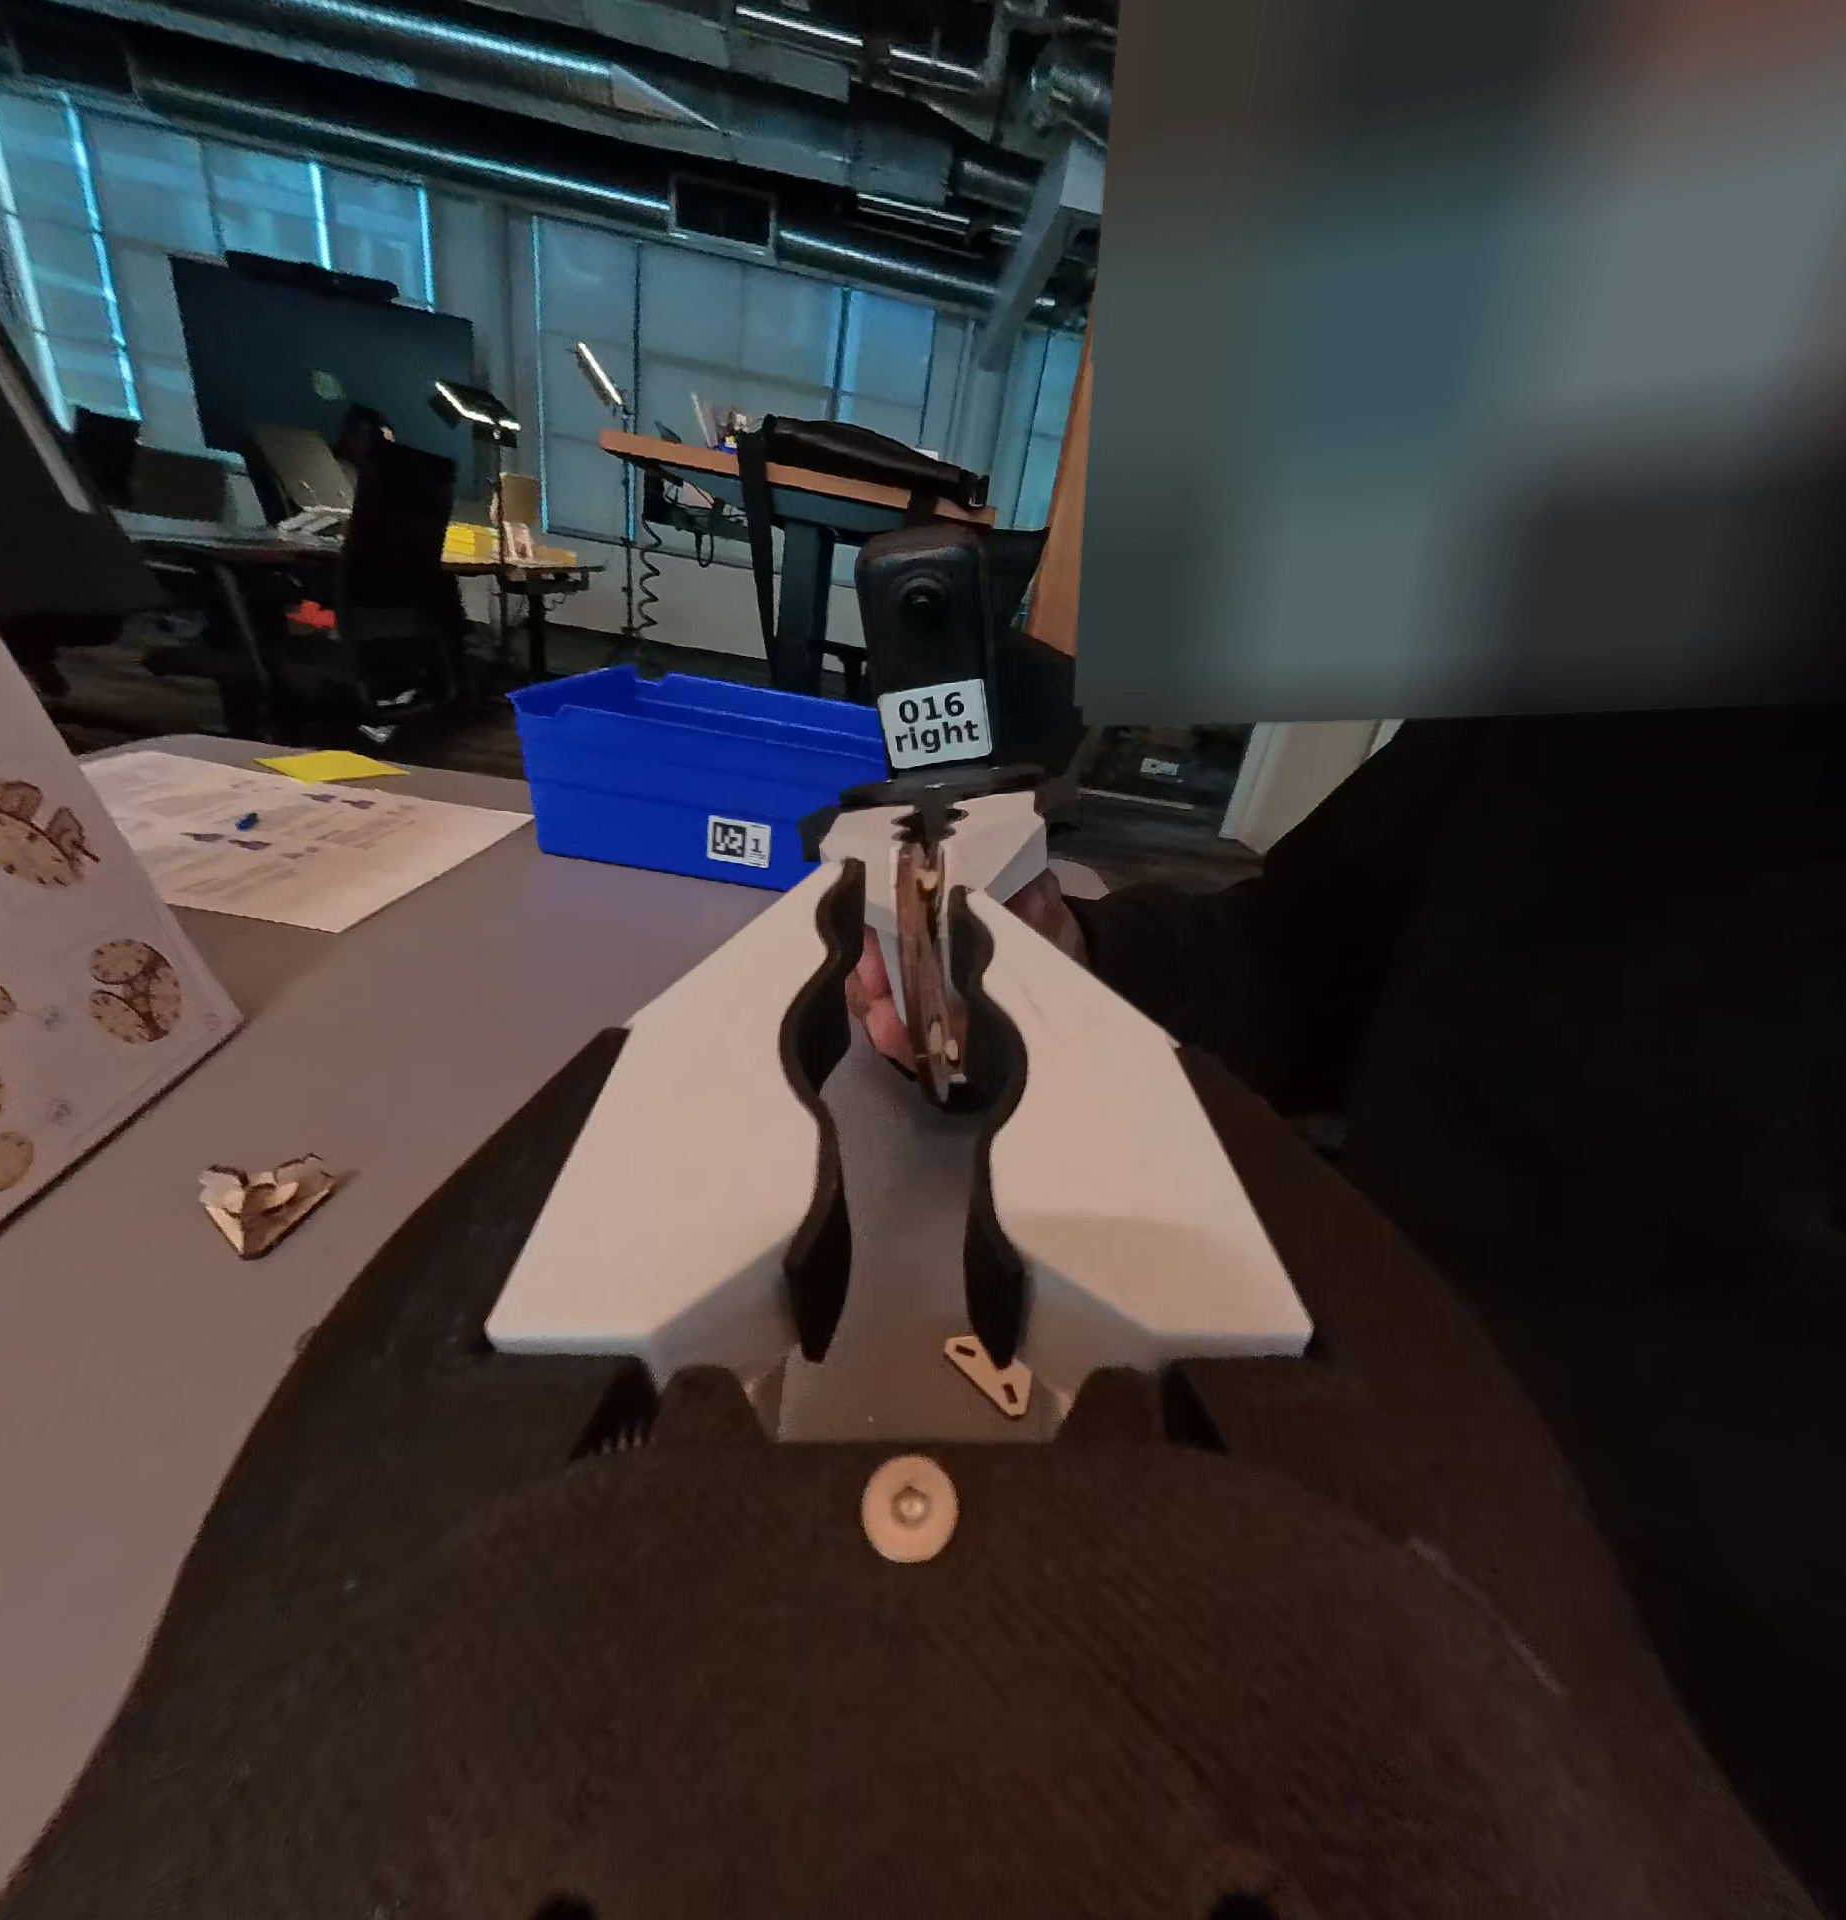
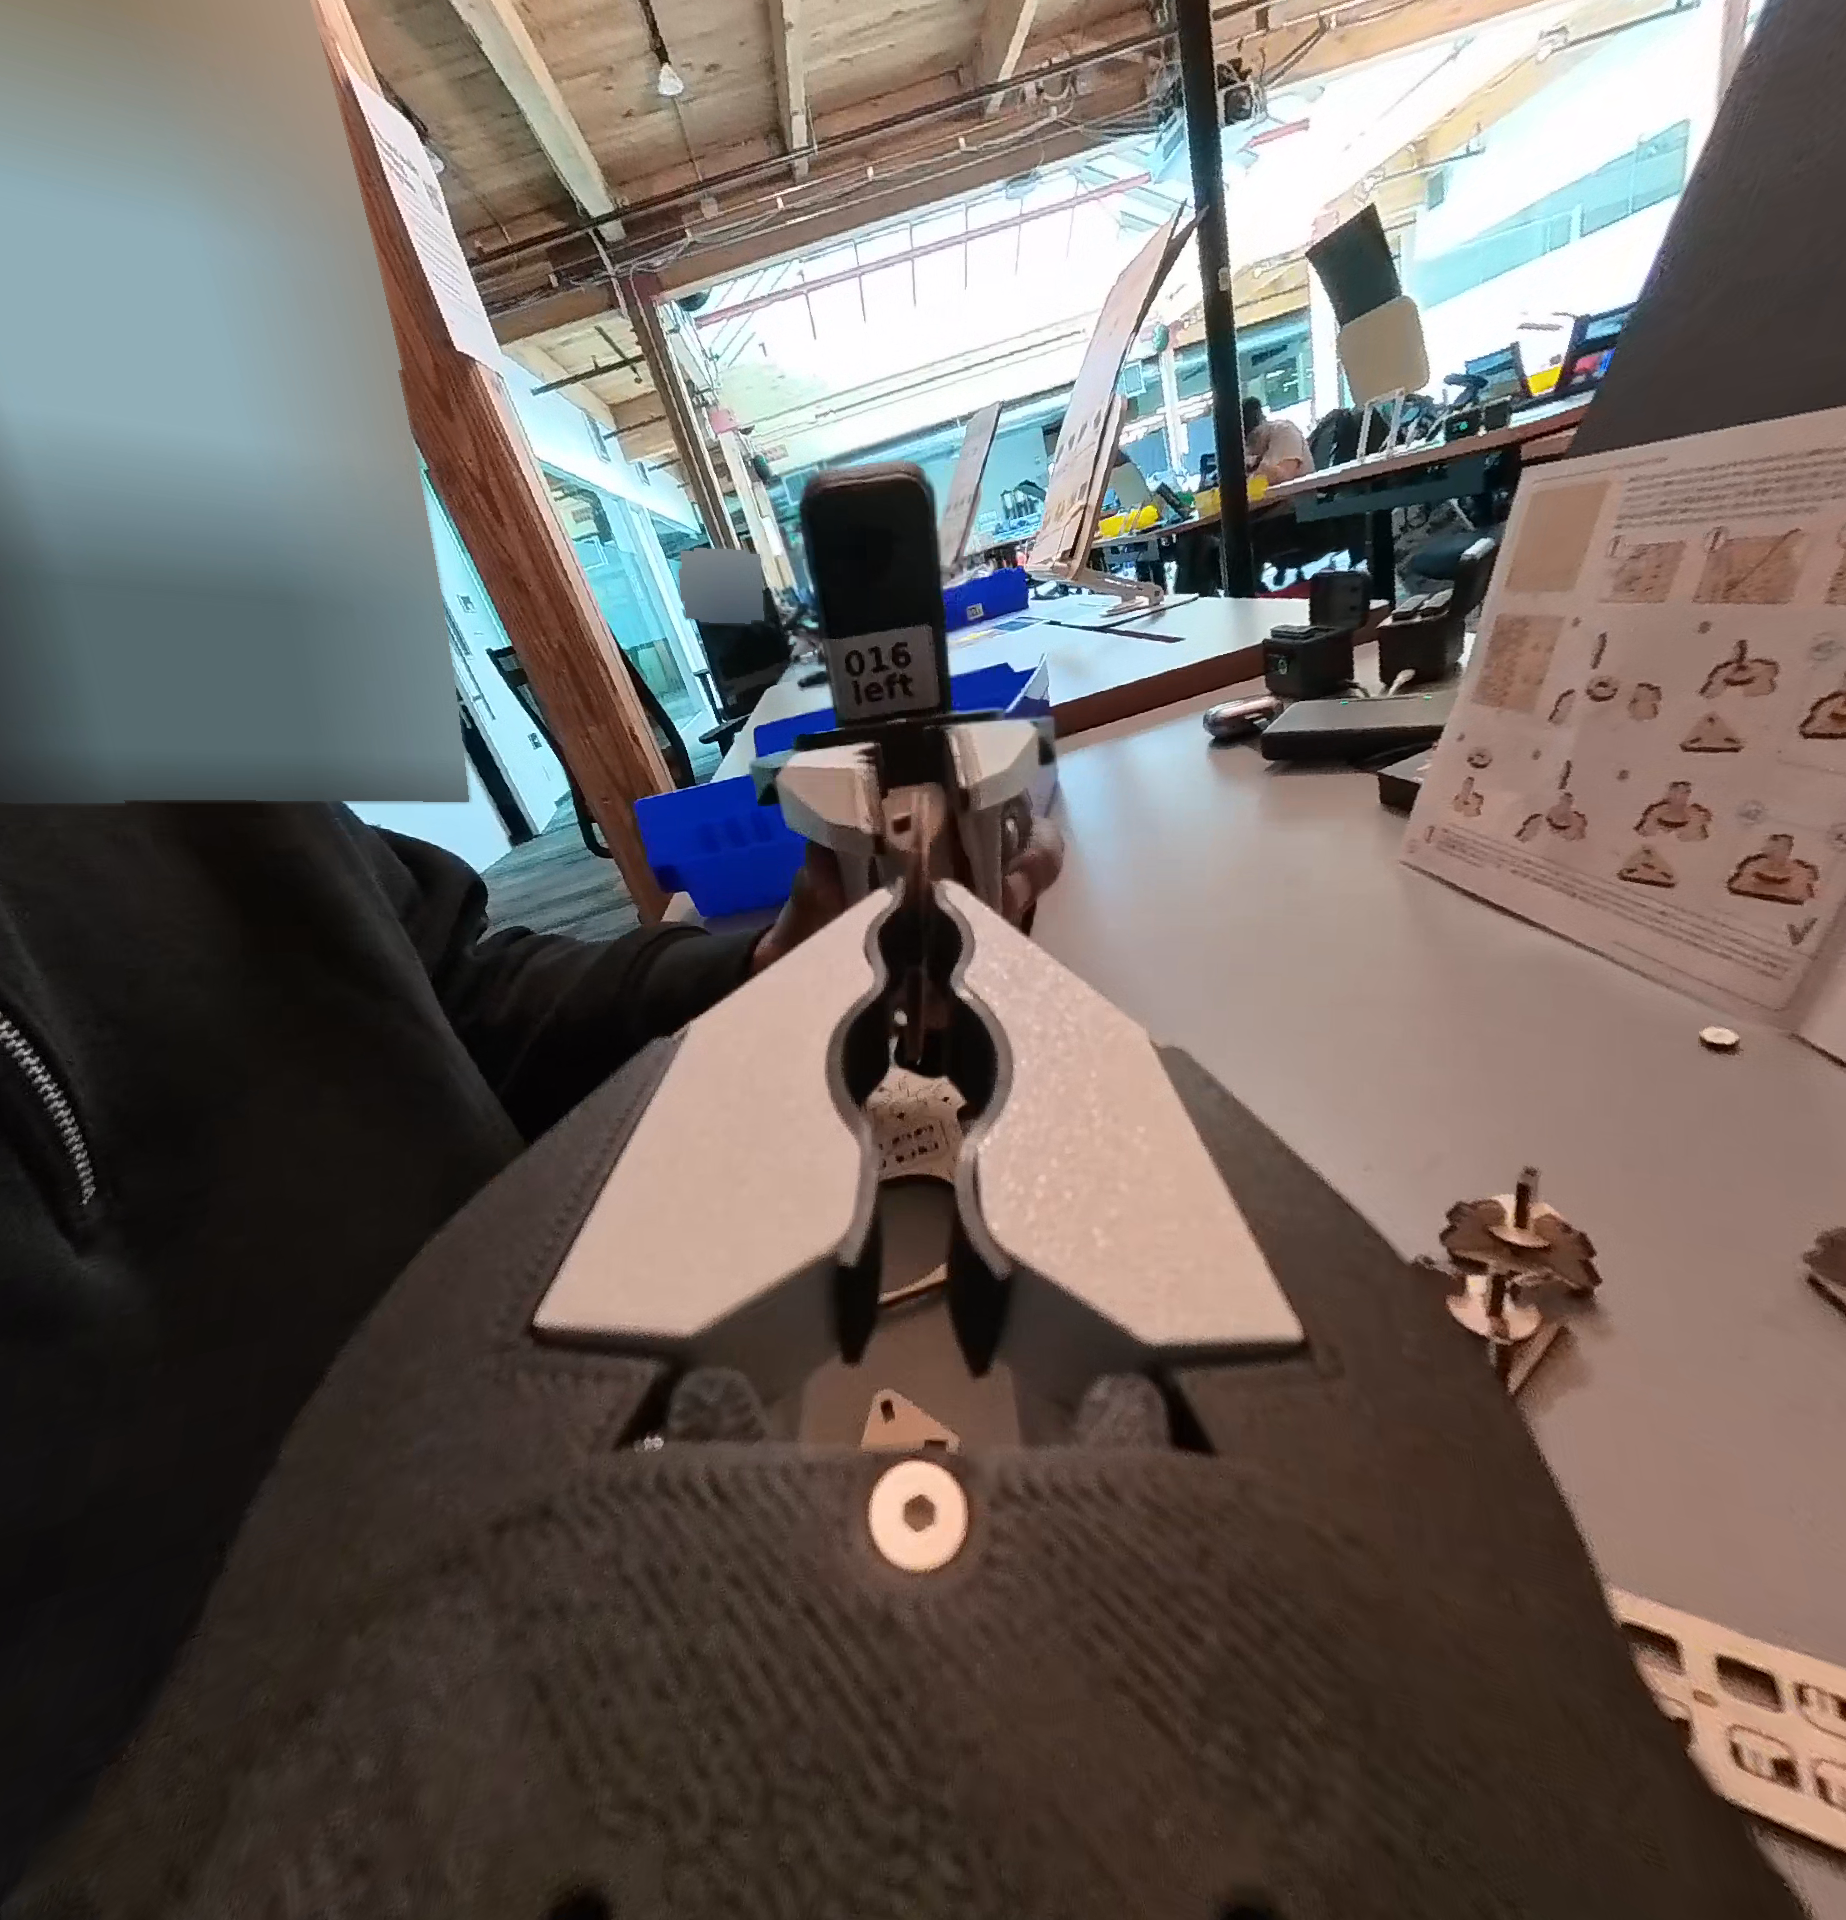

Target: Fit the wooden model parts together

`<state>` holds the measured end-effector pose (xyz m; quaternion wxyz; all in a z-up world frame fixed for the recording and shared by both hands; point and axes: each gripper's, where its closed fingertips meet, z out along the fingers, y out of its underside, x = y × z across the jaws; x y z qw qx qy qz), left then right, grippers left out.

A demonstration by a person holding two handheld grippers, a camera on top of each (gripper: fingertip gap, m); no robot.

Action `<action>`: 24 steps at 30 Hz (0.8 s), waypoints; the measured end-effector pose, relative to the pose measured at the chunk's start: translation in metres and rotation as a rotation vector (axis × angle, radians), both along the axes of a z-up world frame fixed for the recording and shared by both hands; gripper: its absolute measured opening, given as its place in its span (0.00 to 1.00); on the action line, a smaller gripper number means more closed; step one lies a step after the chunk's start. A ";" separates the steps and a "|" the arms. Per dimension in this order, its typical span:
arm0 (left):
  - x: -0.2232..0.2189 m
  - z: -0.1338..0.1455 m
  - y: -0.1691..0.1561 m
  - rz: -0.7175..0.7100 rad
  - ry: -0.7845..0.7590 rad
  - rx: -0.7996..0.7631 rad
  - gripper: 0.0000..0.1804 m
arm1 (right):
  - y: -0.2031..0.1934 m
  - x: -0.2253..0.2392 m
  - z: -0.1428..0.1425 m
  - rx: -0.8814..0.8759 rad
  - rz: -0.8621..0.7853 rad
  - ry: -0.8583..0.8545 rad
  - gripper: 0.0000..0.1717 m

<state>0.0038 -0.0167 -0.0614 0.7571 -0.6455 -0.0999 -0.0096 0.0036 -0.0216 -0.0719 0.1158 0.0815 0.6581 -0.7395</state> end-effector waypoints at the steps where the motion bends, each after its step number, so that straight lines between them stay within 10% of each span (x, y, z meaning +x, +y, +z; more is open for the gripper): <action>1: 0.000 0.000 0.000 0.015 0.016 -0.007 0.07 | 0.000 0.000 -0.001 0.004 0.002 -0.004 0.00; 24: 0.000 -0.009 0.001 0.173 0.229 -0.195 0.04 | -0.003 0.002 -0.006 0.041 0.021 -0.027 0.00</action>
